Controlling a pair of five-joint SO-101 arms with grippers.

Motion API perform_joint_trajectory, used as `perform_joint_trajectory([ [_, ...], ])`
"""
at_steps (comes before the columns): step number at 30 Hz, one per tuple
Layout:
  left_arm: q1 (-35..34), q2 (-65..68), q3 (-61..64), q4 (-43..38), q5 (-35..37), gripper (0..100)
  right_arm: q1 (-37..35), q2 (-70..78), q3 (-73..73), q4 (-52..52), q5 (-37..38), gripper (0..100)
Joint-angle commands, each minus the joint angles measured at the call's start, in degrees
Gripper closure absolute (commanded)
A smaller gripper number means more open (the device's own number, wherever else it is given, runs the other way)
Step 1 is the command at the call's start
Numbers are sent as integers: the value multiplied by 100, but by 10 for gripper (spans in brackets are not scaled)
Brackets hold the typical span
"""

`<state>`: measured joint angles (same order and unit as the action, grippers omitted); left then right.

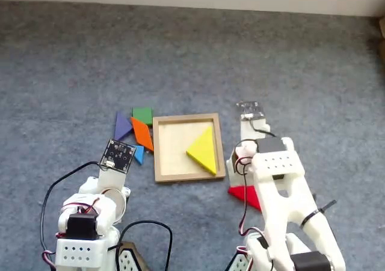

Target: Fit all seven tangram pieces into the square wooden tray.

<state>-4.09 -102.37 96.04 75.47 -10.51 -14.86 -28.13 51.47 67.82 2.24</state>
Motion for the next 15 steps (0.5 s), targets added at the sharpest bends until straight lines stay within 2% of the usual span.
perform_joint_trajectory([
  [1, 31, -145, 110, 26, 44, 954, -92, -207, 31, -75, -352, 597],
  [10, 31, -145, 110, 26, 44, 954, -1086, -13, 22, -119, -756, 581],
  [15, 31, -145, 110, 26, 44, 954, -1086, 866, -13, -145, -791, 581],
])
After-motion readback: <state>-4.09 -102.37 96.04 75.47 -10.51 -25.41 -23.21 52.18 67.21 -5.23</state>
